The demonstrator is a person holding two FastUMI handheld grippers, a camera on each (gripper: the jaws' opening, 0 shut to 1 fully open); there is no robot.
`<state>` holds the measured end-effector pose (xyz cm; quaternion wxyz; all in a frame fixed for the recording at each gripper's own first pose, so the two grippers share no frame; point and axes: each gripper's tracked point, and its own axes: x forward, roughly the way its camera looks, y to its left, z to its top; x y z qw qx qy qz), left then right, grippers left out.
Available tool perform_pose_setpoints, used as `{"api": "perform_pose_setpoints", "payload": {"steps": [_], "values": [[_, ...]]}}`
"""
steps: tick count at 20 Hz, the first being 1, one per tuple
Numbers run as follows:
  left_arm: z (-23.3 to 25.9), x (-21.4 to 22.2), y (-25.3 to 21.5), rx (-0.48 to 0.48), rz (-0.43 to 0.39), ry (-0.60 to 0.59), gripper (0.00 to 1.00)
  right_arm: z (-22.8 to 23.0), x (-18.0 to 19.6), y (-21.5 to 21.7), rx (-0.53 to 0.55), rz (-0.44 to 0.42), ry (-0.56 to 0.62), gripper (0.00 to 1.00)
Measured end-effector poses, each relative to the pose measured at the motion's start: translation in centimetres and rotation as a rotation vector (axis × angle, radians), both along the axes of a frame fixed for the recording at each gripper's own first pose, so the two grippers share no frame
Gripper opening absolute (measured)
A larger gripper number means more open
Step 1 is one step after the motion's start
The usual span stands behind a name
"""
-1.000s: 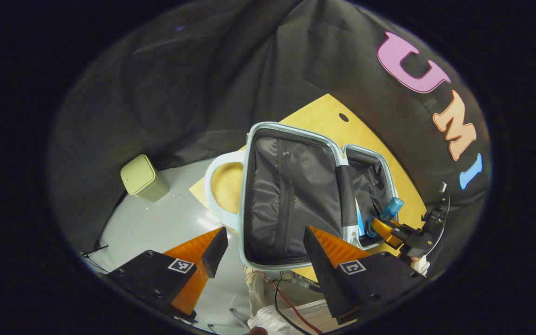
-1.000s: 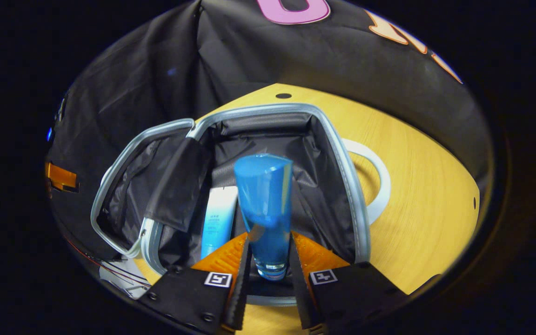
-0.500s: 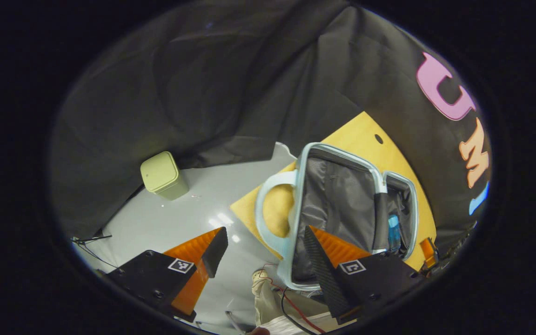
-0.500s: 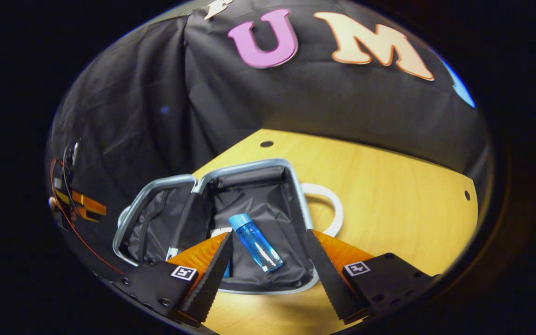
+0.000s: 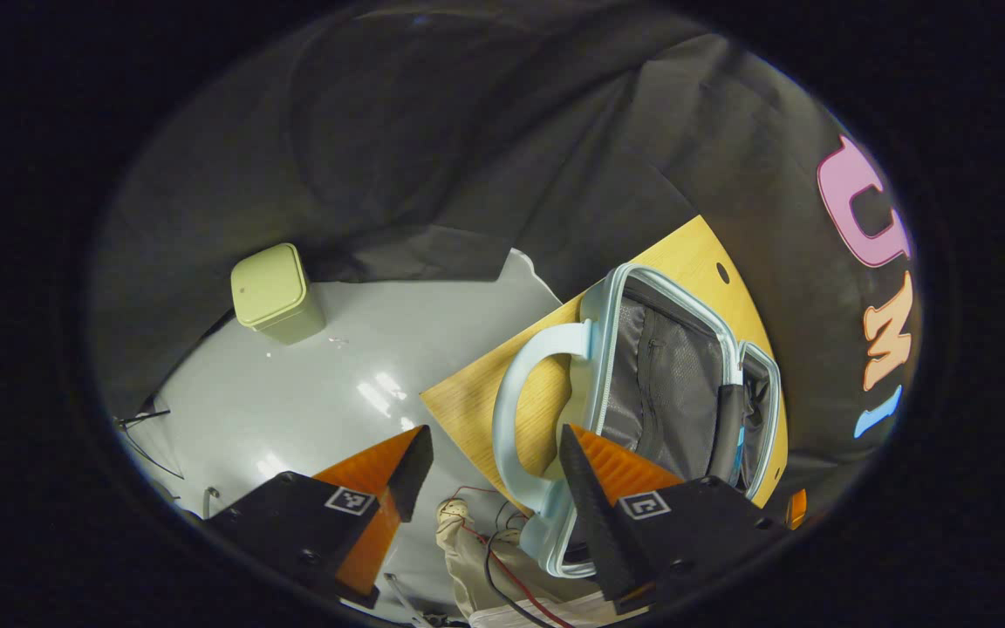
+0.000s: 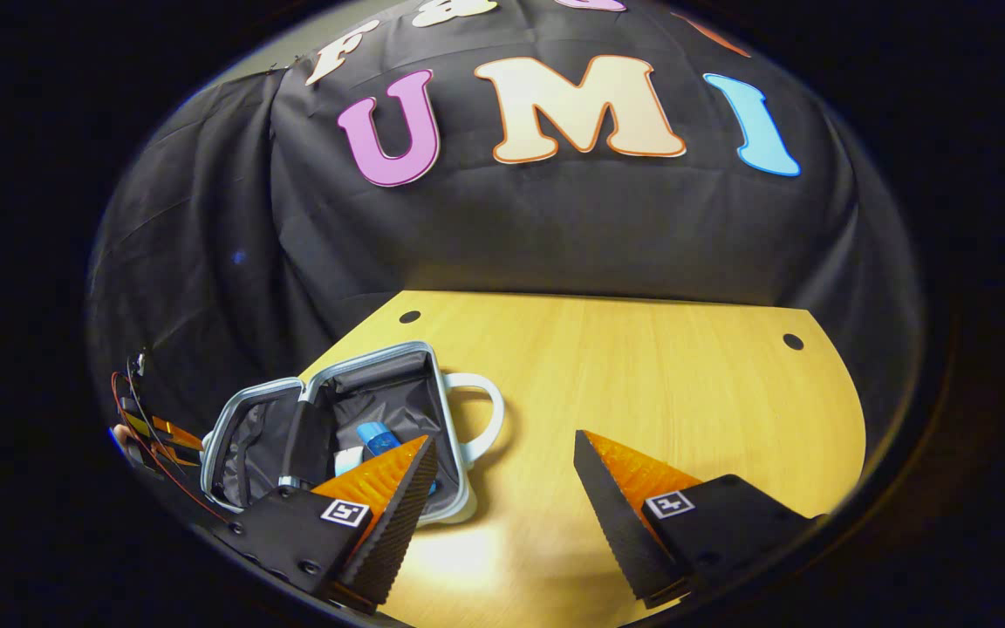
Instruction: First open the suitcase, pack the skin care products into it, and then close the suitcase.
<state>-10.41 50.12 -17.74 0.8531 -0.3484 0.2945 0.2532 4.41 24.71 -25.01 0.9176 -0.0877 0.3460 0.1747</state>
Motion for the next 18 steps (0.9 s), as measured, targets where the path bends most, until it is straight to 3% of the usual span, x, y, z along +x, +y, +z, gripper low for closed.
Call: {"api": "perform_pose_setpoints", "payload": {"steps": [1,2,6,8,9,11,12,13,17,18], "values": [[-0.2,0.4,0.0,-0.012,0.001,-0.005,0.82,0.3,-0.2,-0.7,-0.011,0.000,0.000,0.98],[-0.5,0.6,0.0,-0.021,0.003,-0.007,0.67,0.5,-0.6,-1.1,-0.022,0.004,-0.004,0.99],[-1.4,1.6,0.1,-0.049,-0.011,-0.015,0.34,1.3,-1.1,-1.7,-0.042,0.008,-0.022,0.98],[-1.8,2.0,0.2,-0.072,-0.013,-0.027,0.29,1.5,-1.1,-1.9,-0.044,-0.002,-0.022,0.94],[-1.9,2.1,0.2,-0.078,-0.012,-0.029,0.27,1.5,-1.0,-2.0,-0.047,-0.004,-0.025,0.98],[-2.1,2.0,0.2,-0.078,-0.007,-0.034,0.11,1.5,-1.1,-2.3,-0.055,-0.005,-0.026,0.98],[-1.7,2.0,0.4,-0.077,-0.008,-0.037,0.08,1.3,-1.2,-2.4,-0.061,-0.003,-0.024,0.94],[-1.9,2.2,0.2,-0.073,-0.015,-0.041,0.07,1.2,-1.3,-2.6,-0.069,-0.003,-0.023,0.99],[-0.3,2.4,-0.7,-0.068,-0.036,-0.089,0.02,0.7,-1.6,-2.2,-0.071,0.019,-0.010,0.98],[0.2,2.3,-1.1,-0.060,-0.045,-0.090,0.00,0.4,-1.8,-2.0,-0.067,0.028,0.000,0.94]]}}
